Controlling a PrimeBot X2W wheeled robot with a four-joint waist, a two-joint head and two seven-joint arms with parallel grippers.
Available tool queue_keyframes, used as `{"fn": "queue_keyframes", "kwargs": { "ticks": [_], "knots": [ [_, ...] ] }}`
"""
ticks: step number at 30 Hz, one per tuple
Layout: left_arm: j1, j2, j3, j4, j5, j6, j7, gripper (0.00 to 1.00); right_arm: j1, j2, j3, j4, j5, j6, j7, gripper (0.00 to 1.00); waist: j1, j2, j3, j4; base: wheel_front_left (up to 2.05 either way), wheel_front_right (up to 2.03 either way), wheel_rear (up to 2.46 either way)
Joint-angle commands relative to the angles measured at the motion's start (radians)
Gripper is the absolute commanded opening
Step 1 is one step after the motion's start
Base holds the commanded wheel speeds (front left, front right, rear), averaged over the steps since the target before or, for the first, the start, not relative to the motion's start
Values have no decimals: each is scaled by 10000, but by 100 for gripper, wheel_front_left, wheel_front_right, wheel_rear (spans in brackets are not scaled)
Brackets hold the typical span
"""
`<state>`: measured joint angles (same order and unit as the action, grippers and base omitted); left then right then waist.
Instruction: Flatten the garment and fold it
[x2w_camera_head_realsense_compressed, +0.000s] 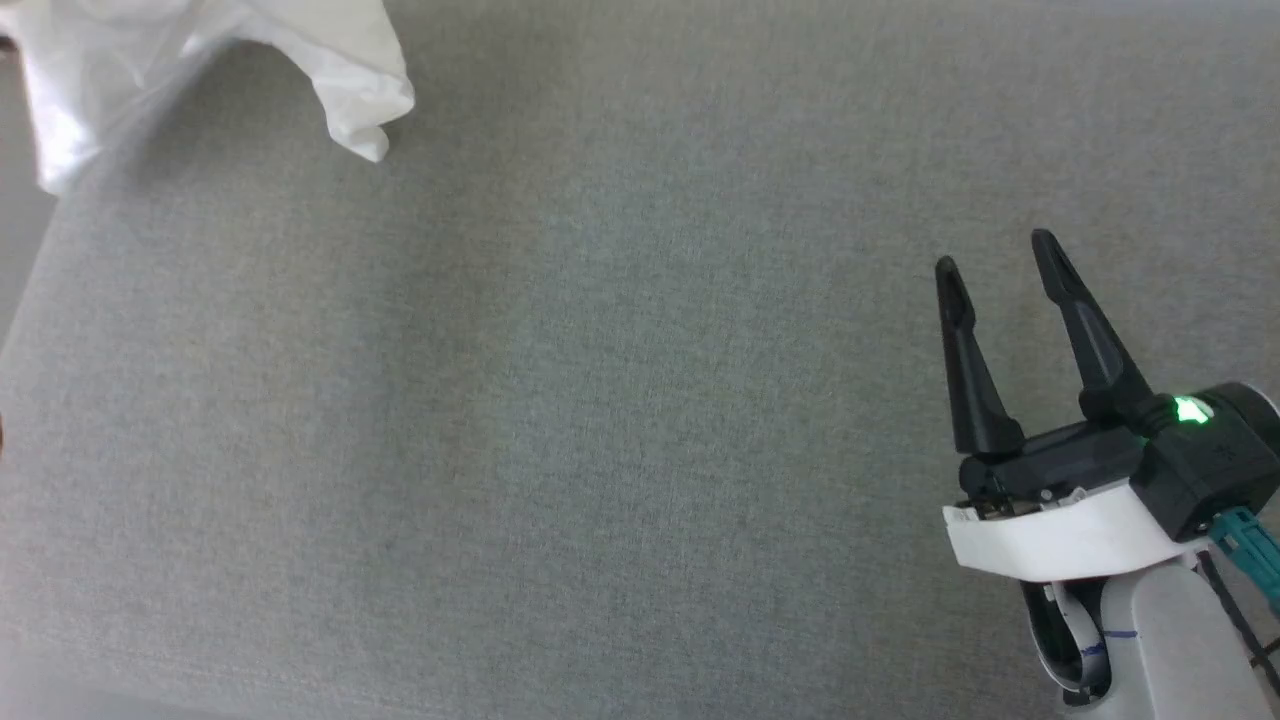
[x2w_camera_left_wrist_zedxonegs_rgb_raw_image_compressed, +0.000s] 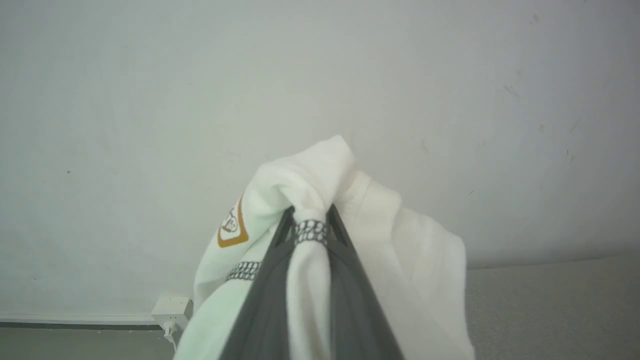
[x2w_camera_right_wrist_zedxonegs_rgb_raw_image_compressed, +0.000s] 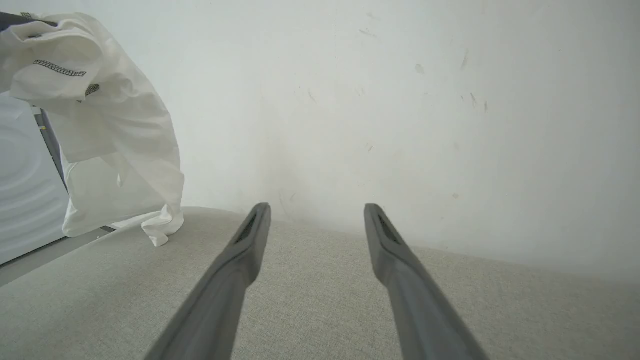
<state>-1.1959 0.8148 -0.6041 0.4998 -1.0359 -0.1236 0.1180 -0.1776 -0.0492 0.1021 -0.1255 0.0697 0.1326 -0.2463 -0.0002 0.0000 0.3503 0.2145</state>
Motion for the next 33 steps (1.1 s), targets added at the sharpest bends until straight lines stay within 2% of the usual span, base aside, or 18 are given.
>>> {"fn": "queue_keyframes", "kwargs": {
  "ticks": [1, 7, 12, 18, 25, 31, 33],
  "knots": [
    [-371, -67, -15, -237, 81, 41, 96, 0, 135, -10, -83, 67, 173, -19, -83, 100, 2, 0, -1056, -250, 0, 0, 0],
    [-1394, -543, -78, -1080, 45, 405, 847, 0, 429, -10, -472, 139, 647, -19, -147, 100, 2, 0, -1765, -647, 0, 0, 0],
    [-1823, -1409, -224, -1833, -197, 739, 1232, 0, 728, -10, -857, -30, 921, -19, -152, 100, 2, 0, -2114, -957, 0, 0, 0],
    [-1590, -2274, -655, -2785, -396, 1069, 1531, 0, 834, -10, -1075, -216, 1083, -19, -153, 100, 2, 0, -2260, -1545, 0, 0, 0],
    [-457, -3123, -1332, -3588, -432, 1598, 1398, 0, 936, -10, -1515, -466, 1083, -19, -154, 100, 2, 0, -2046, -2115, 0, 0, 0],
    [1660, -4061, -1963, -3572, -600, 2007, 400, 0, 951, -10, -1655, -609, 1116, -19, -154, 100, 2, 0, -1814, -2376, 0, 0, 0],
    [2407, -4233, -2496, -3355, -310, 2022, 108, 0, 939, -10, -1610, -629, 1127, -19, -154, 100, 2, 0, -1757, -2458, 0, 0, 0]
  ]
}}
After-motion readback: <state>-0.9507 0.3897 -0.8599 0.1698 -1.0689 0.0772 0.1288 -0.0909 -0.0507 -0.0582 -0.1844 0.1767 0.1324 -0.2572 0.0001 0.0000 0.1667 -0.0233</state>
